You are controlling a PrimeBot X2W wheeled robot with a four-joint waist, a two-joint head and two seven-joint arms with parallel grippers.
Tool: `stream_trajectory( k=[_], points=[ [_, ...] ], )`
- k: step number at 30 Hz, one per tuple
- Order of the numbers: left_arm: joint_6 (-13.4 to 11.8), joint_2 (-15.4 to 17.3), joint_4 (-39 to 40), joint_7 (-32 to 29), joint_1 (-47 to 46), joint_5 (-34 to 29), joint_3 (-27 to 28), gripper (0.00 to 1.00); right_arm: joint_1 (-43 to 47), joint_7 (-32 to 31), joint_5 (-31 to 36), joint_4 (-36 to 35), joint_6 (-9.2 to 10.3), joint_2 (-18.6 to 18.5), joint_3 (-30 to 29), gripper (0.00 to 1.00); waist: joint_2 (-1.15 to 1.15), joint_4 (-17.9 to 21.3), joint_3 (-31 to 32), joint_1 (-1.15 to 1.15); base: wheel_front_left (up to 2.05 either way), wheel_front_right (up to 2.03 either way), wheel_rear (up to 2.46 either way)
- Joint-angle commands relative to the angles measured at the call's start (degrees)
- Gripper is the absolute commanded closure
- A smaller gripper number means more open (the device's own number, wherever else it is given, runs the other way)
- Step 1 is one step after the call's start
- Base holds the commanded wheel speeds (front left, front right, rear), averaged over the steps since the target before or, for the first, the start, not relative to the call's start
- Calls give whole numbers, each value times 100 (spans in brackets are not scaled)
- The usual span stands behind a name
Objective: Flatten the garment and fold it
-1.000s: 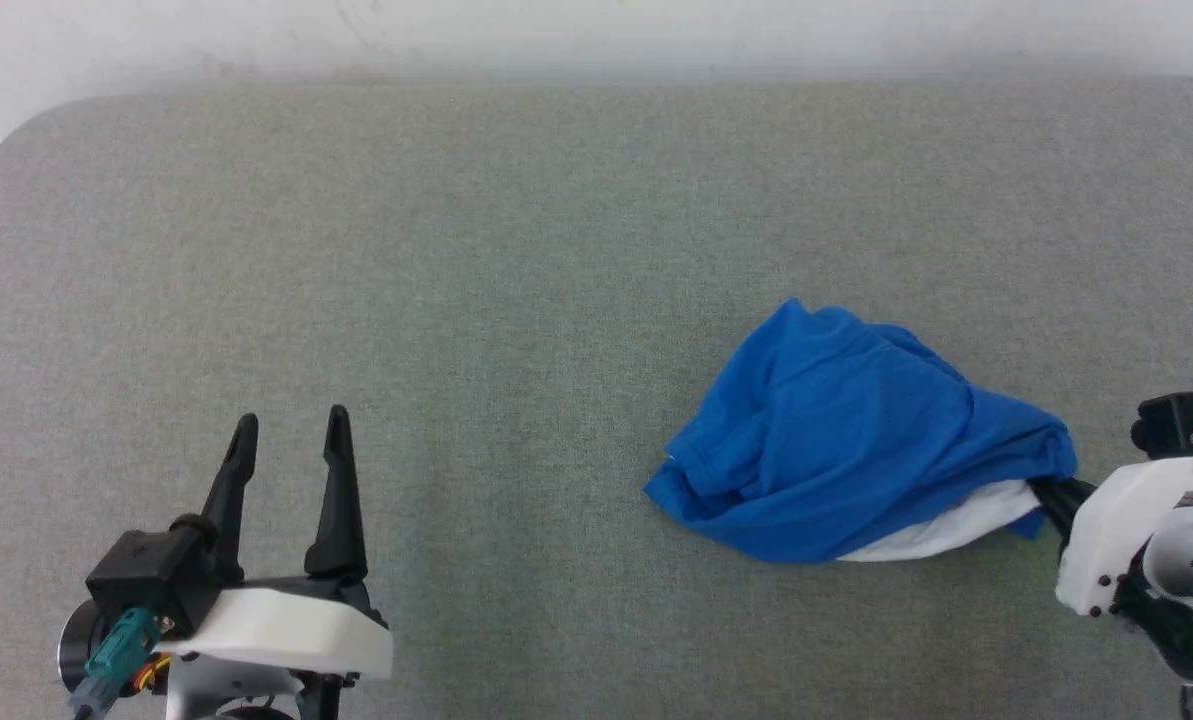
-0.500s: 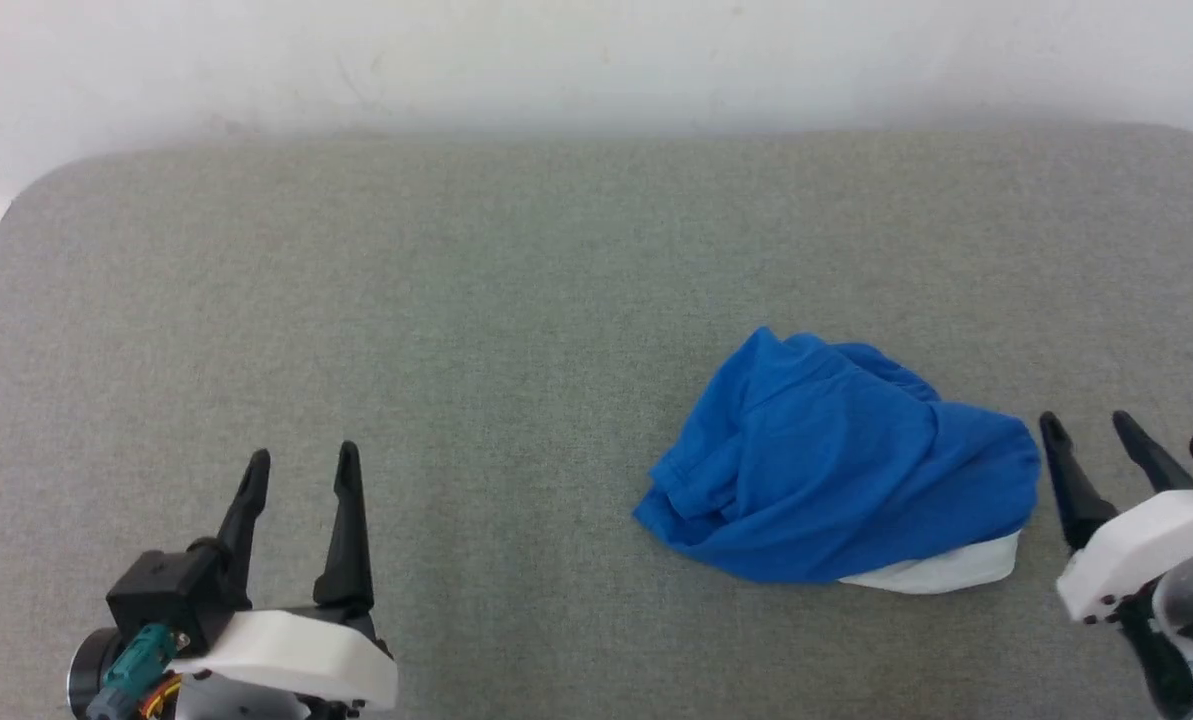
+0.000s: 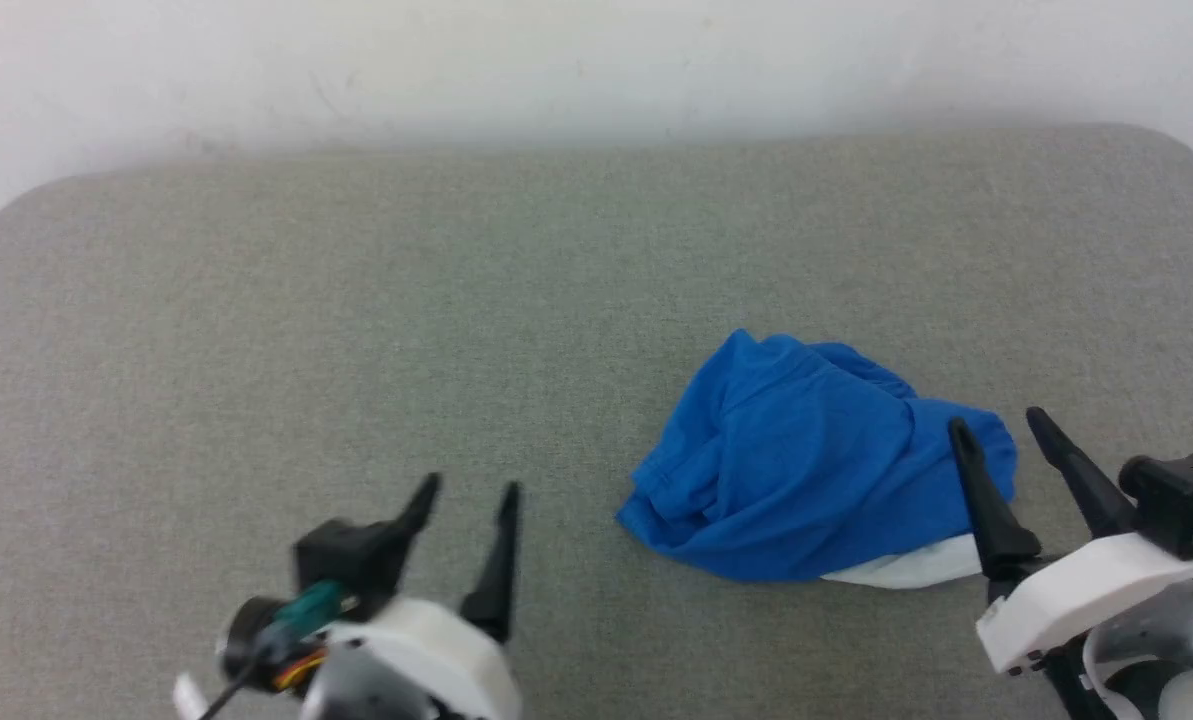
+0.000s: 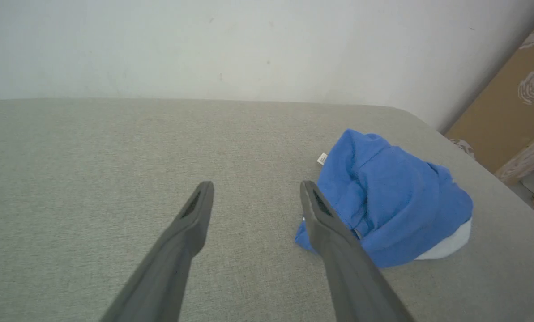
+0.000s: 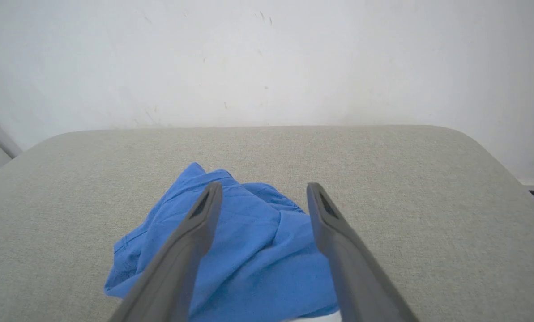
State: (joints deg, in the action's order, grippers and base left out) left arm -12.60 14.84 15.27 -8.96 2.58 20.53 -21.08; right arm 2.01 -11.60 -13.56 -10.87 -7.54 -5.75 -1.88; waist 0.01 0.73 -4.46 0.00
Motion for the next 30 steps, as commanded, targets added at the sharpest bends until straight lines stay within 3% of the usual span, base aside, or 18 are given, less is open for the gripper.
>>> stream_trajectory(
  k=[1,13,22,29,30],
  points=[
    [48,-39,-39,-35,-150,-64,-64,0,50,-15,22,-58,5,31,25,0,-1,57,-59,0,0,0,0],
    [689,-590,-1687,-1088,-1689,-223,-1138,0,169,10,94,-754,5,161,621,0,-1,538,-438,0,0,0,0],
    [946,-388,-2998,-2270,-2644,-577,-1513,0,188,13,96,-904,5,219,728,0,-1,890,-795,0,0,0,0],
    [1527,-219,-3761,-3520,-3031,-612,-1994,0,169,73,62,-889,5,247,779,0,-1,1014,-962,0,0,0,0],
    [1600,-213,-3861,-3719,-3039,-583,-2063,4,161,81,53,-887,5,250,783,0,-1,1026,-979,0,0,0,0]
  ],
)
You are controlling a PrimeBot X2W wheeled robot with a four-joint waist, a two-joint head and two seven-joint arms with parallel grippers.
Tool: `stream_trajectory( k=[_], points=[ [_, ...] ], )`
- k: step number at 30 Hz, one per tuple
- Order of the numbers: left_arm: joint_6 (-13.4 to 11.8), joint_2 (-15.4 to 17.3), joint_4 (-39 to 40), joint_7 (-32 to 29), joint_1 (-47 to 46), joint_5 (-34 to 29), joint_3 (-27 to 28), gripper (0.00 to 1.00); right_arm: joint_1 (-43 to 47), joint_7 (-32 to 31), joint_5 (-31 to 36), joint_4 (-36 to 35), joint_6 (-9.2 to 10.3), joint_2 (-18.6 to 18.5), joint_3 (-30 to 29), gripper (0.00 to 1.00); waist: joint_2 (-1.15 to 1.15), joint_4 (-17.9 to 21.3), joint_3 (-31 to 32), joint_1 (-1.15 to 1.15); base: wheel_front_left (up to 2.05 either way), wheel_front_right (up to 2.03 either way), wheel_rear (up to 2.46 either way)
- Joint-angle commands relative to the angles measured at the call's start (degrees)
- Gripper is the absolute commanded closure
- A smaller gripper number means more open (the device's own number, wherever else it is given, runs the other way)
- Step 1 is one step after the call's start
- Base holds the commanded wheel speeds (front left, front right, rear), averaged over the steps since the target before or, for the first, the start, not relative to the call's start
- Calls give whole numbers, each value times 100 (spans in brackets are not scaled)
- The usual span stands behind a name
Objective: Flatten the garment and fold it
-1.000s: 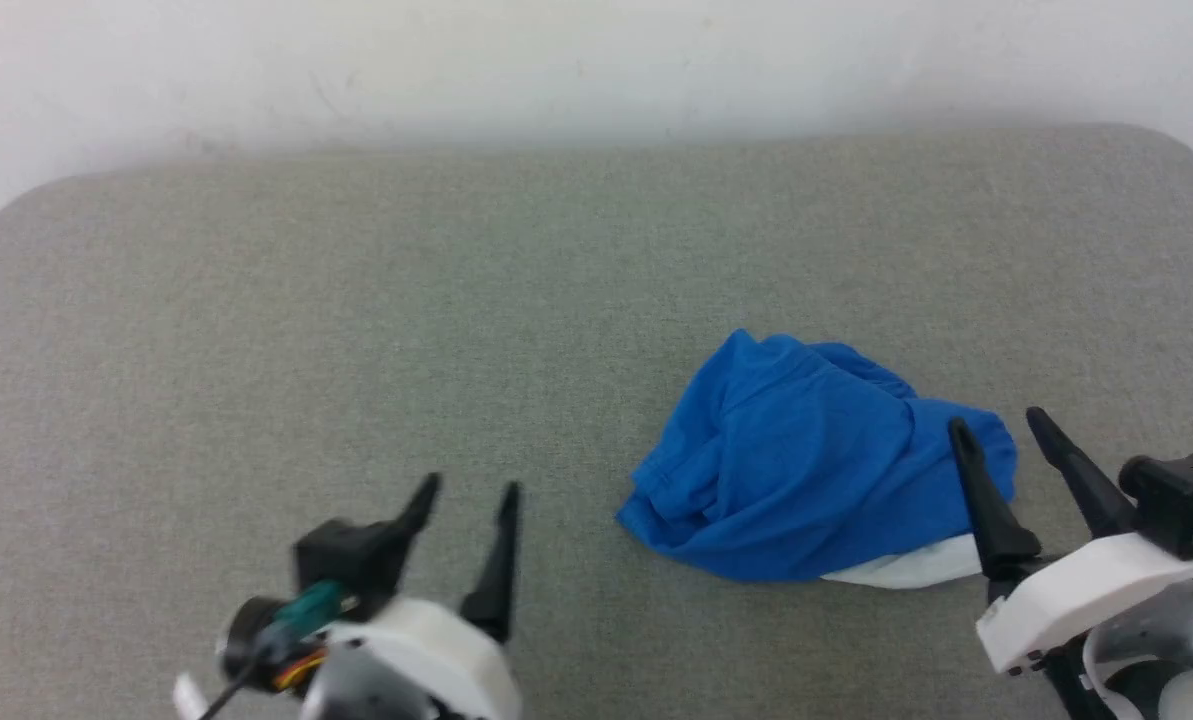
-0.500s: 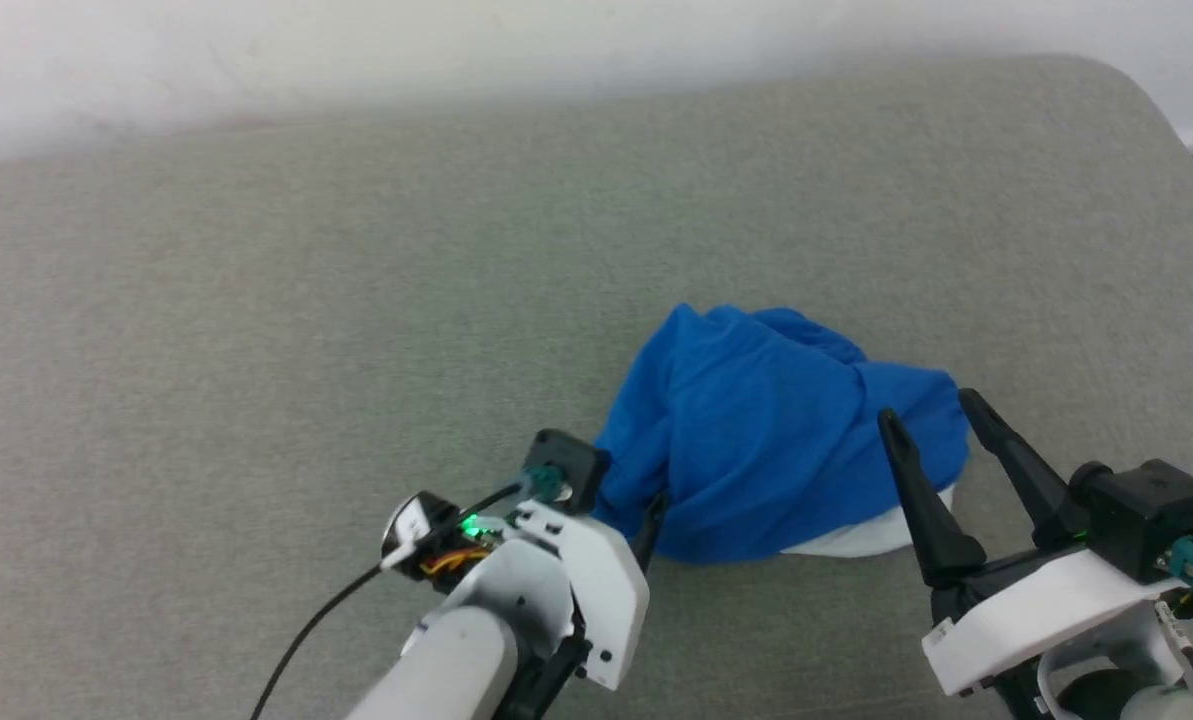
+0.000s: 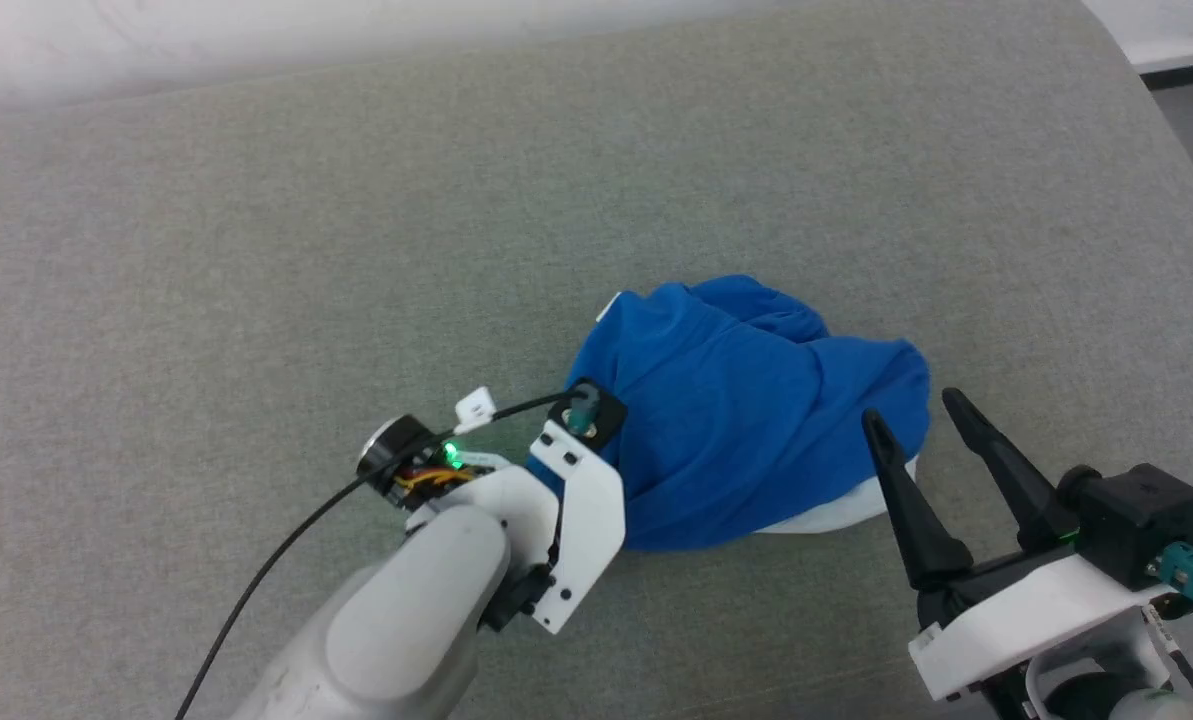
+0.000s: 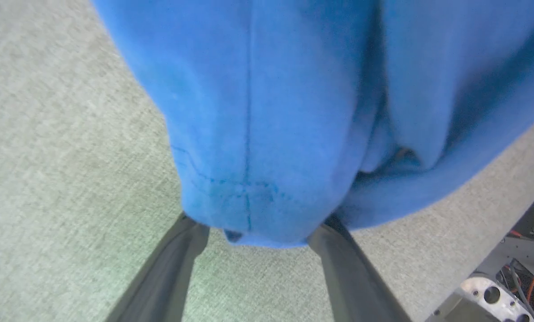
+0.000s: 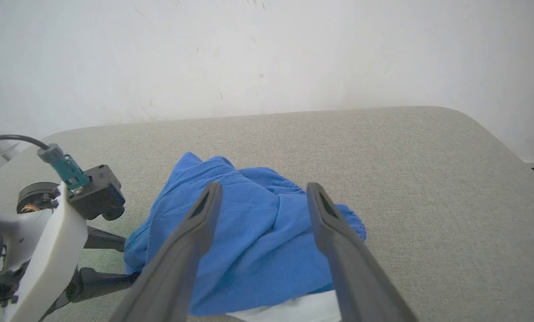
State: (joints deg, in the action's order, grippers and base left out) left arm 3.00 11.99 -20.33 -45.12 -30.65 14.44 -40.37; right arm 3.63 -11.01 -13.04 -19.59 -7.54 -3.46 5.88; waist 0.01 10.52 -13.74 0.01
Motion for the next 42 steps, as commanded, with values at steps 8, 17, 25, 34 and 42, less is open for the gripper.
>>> stream_trajectory(
  k=[8,17,25,34,42],
  points=[
    [59,56,-282,-301,340,371,-94,100,-36,33,-67,-7,5,42,-43,0,-1,-23,-47,-1,0,0,0],
    [-707,268,1360,537,1046,717,673,100,87,-66,-171,46,5,54,-186,0,-1,-498,324,-1,0,0,0],
    [-1460,882,2884,532,2045,983,1513,100,95,-135,-293,46,5,57,-259,0,-1,-810,482,-1,0,0,0],
    [-1913,992,2342,986,2839,1611,2514,47,-14,-146,-311,20,5,57,-176,0,-1,-769,373,-1,0,0,0],
    [-1833,967,2684,1714,2829,1429,2573,0,17,-128,-335,39,5,57,-198,0,-1,-763,445,-1,0,0,0]
  ],
)
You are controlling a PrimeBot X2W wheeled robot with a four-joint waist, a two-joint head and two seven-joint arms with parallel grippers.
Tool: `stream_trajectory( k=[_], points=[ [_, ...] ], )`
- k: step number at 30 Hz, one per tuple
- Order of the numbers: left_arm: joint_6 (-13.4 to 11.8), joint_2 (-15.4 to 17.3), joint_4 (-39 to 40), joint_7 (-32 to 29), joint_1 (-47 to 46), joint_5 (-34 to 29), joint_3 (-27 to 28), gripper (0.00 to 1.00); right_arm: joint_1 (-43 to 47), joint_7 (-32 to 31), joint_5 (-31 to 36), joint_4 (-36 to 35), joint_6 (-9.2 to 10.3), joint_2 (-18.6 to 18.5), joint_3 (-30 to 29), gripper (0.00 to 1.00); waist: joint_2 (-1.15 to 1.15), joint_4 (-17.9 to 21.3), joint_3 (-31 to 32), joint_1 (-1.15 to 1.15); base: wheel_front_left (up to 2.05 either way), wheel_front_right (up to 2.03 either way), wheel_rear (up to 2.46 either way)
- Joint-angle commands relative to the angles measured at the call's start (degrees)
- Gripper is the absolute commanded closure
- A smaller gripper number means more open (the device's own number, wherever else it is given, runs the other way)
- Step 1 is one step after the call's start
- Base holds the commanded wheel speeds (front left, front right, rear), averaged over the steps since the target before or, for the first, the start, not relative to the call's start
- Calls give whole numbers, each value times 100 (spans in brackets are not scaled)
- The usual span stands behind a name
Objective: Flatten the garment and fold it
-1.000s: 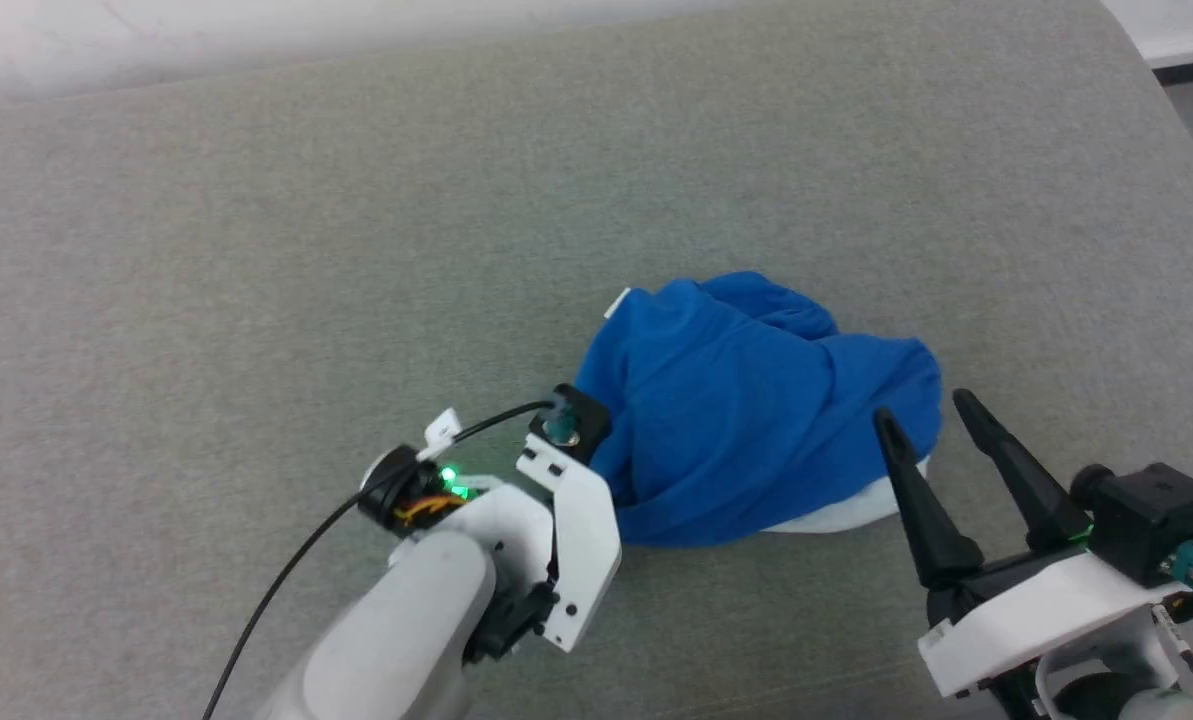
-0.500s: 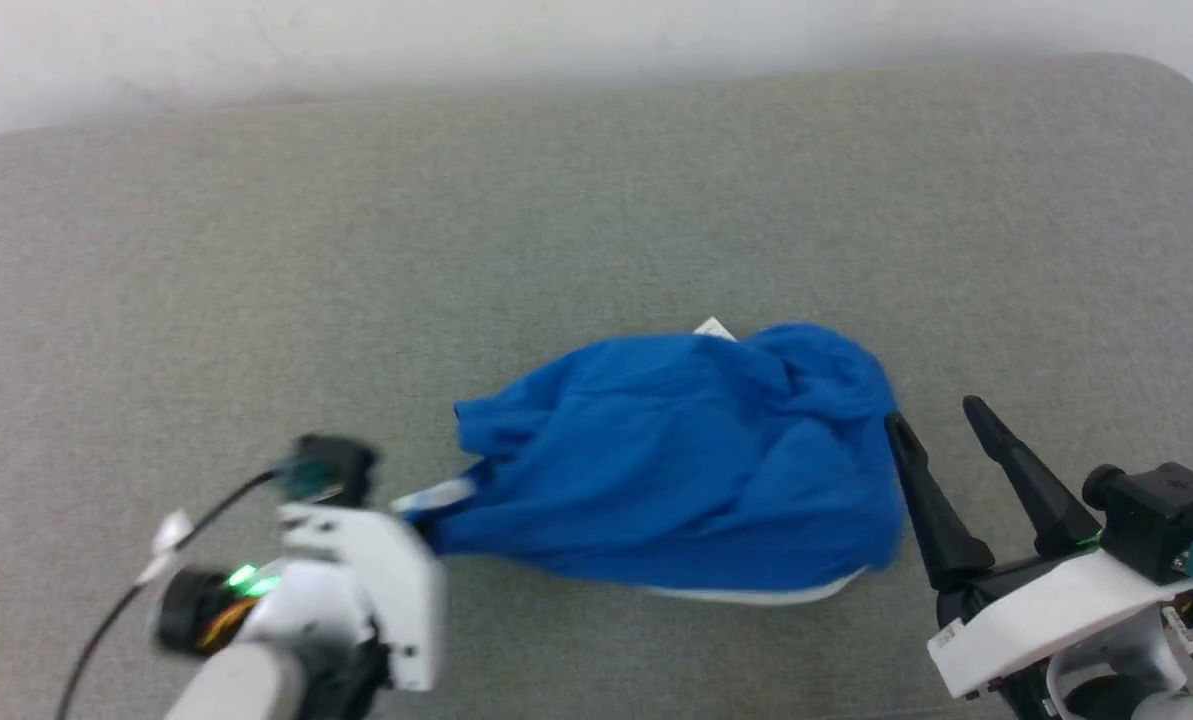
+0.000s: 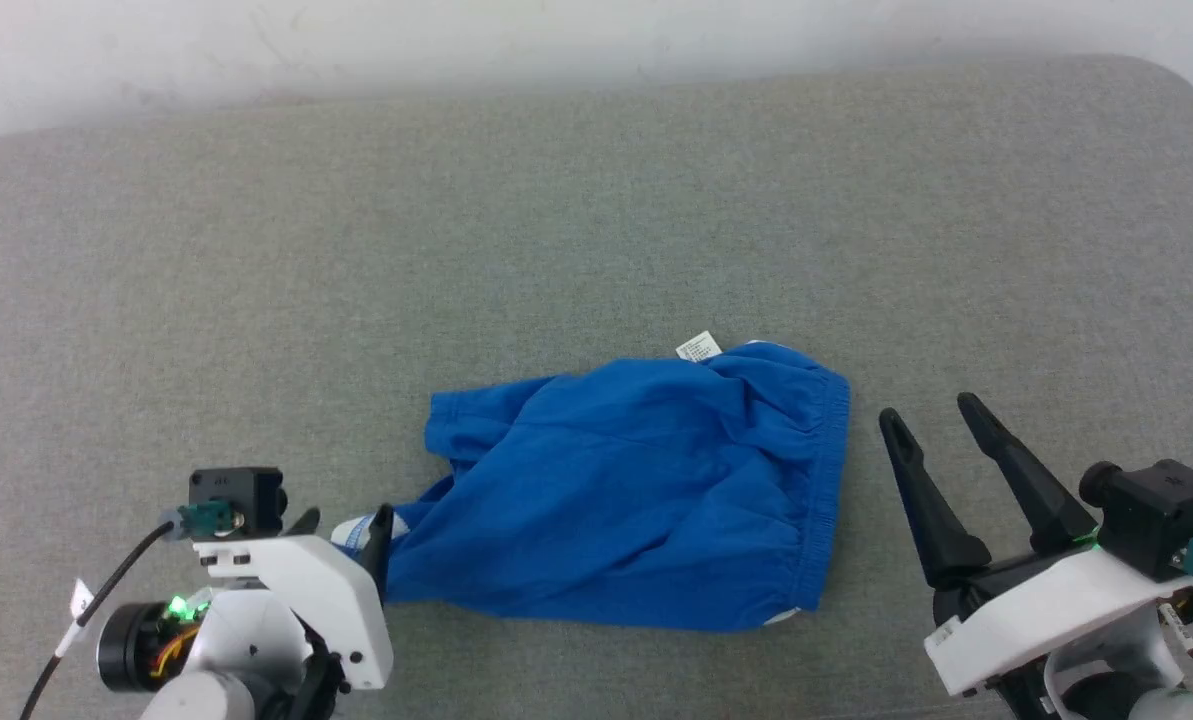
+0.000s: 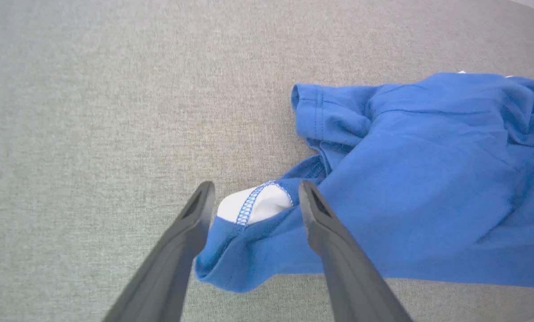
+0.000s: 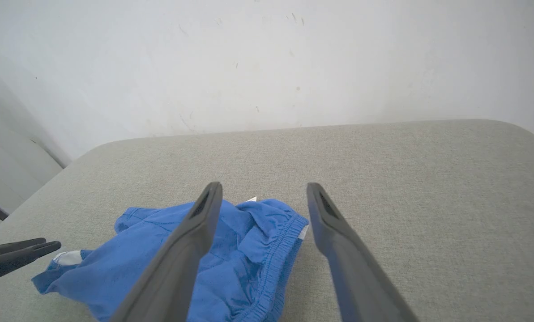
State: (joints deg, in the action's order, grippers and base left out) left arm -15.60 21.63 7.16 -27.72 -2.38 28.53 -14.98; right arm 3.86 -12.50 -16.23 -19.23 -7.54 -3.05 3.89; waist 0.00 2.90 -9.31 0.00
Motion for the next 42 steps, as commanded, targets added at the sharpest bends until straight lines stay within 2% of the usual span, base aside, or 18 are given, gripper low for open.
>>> stream_trajectory(
  k=[1,5,7,11,18,19,20,21,26,34,42],
  points=[
    [36,35,50,35,0,-51,11,0,4,23,-22,7,5,17,-6,0,0,-7,22,0,0,0,0],
    [204,208,420,-102,-15,-227,-245,0,15,28,-54,22,5,17,-12,0,0,-9,58,0,0,0,0],
    [446,377,525,-540,-59,-245,-553,0,-1,29,-63,35,5,17,15,0,0,15,56,0,0,0,0],
    [712,573,522,-1022,-131,-275,-876,0,-26,39,-72,52,5,17,60,0,0,105,14,0,0,0,0],
    [892,706,225,-1292,-377,-404,-1087,0,-52,95,-90,79,5,17,81,0,0,226,-71,0,0,0,0],
    [922,710,169,-1342,-416,-389,-1108,4,-53,102,-90,83,5,17,86,0,0,244,-81,0,0,0,0],
    [962,719,111,-1396,-457,-374,-1136,65,-56,109,-90,88,5,17,89,0,0,259,-87,0,0,0,0],
    [1015,744,48,-1457,-498,-374,-1175,100,-58,115,-90,92,5,17,90,0,0,272,-92,0,0,0,0],
    [1135,741,9,-1428,-689,-345,-1200,100,-49,135,-91,122,5,17,74,0,0,318,-53,0,0,0,0],
    [898,485,552,-1331,-1217,-400,-1034,100,5,83,-109,90,5,17,49,0,0,333,-21,0,0,0,0],
    [607,-68,-509,-1206,-2530,-614,-895,100,-236,-3,-43,-36,5,17,282,0,0,680,-447,0,0,0,0]
  ],
)
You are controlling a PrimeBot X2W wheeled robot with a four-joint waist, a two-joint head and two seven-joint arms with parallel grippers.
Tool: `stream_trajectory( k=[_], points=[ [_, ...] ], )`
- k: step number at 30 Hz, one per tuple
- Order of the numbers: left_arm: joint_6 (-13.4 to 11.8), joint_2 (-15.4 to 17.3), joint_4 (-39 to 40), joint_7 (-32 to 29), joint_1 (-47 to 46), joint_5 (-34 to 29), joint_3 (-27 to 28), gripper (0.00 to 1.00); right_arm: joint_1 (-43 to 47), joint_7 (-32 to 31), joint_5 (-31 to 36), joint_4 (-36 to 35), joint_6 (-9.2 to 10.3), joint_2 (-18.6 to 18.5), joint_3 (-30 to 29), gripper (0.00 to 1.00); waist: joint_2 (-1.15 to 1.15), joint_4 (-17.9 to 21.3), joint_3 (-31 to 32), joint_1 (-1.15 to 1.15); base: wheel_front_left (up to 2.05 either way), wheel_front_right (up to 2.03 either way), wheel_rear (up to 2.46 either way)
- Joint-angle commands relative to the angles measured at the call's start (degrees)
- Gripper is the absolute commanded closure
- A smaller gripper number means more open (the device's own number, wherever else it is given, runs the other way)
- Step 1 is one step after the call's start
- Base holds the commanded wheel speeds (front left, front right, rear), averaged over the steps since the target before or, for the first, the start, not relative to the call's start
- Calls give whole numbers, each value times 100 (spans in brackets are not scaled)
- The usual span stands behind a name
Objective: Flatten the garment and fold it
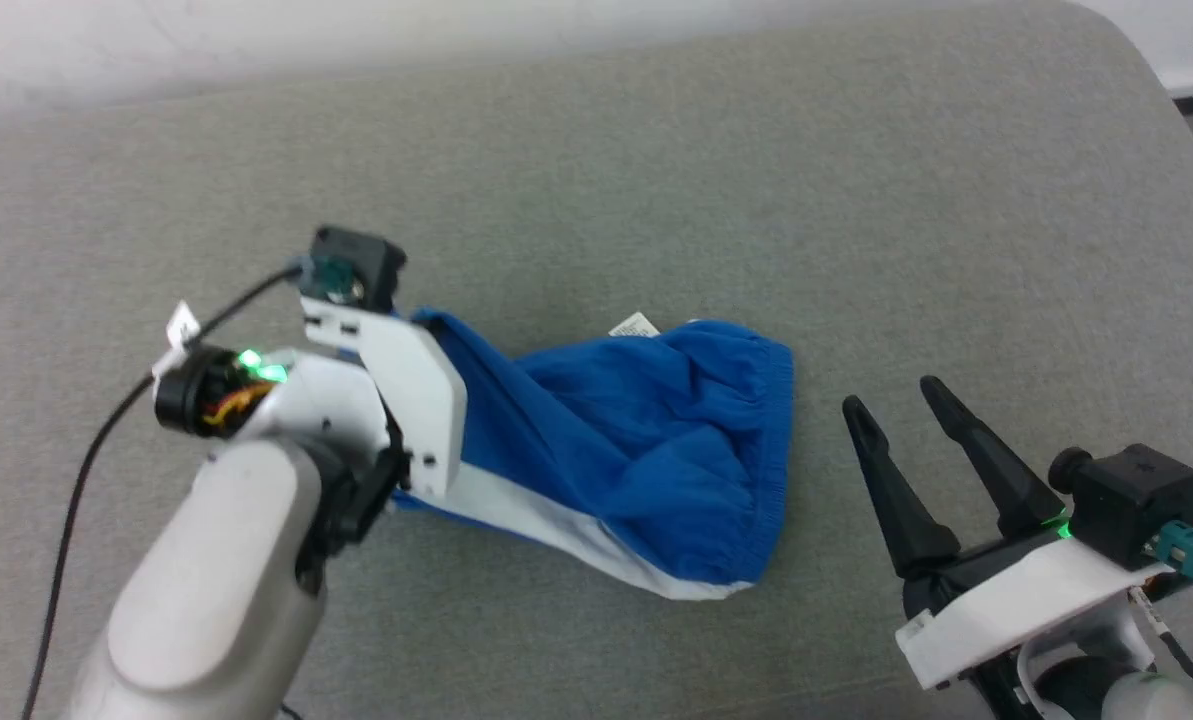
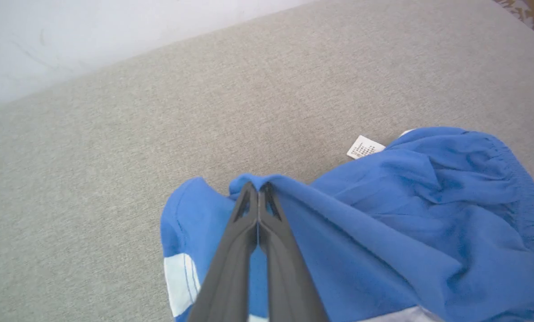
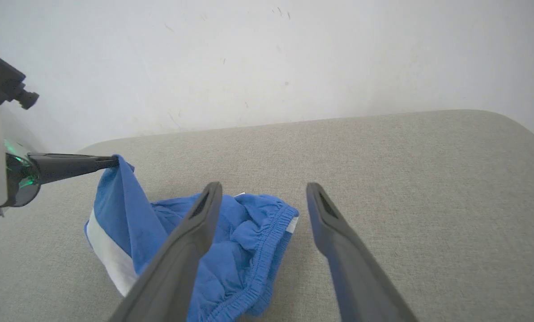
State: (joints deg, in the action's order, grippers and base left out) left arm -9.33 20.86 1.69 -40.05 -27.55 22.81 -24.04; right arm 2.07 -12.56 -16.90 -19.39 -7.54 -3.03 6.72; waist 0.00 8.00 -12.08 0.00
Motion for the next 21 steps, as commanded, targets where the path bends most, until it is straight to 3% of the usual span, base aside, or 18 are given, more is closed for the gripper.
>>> stream_trajectory(
  k=[1,8,9,10,11,12,16,21],
  points=[
    [-37,-21,-164,34,-160,-59,34,100,-83,5,30,-26,5,15,25,0,0,234,-233,0,0,0,0],
    [-16,-221,-1420,253,-761,-20,120,100,-141,108,25,-3,5,15,85,0,0,488,-538,0,0,0,0],
    [4,-251,-1555,319,-781,7,128,72,-139,126,22,3,5,15,80,0,0,486,-559,0,0,0,0],
    [19,-291,-1674,382,-777,54,145,51,-134,144,20,11,5,15,70,0,0,473,-571,0,0,0,0],
    [40,-330,-1761,455,-758,102,160,20,-130,162,16,19,5,15,57,0,0,452,-577,0,0,0,0],
    [72,-346,-1823,544,-728,121,156,0,-129,175,12,34,5,15,46,0,0,424,-568,0,0,0,0],
    [122,-356,-1707,1030,-511,108,155,0,-141,202,-4,84,5,15,4,0,0,238,-446,0,0,0,0],
    [-42,-216,-925,1608,-62,-67,205,0,-138,188,-43,127,5,15,-45,0,0,-55,-195,0,0,0,0]
  ],
)
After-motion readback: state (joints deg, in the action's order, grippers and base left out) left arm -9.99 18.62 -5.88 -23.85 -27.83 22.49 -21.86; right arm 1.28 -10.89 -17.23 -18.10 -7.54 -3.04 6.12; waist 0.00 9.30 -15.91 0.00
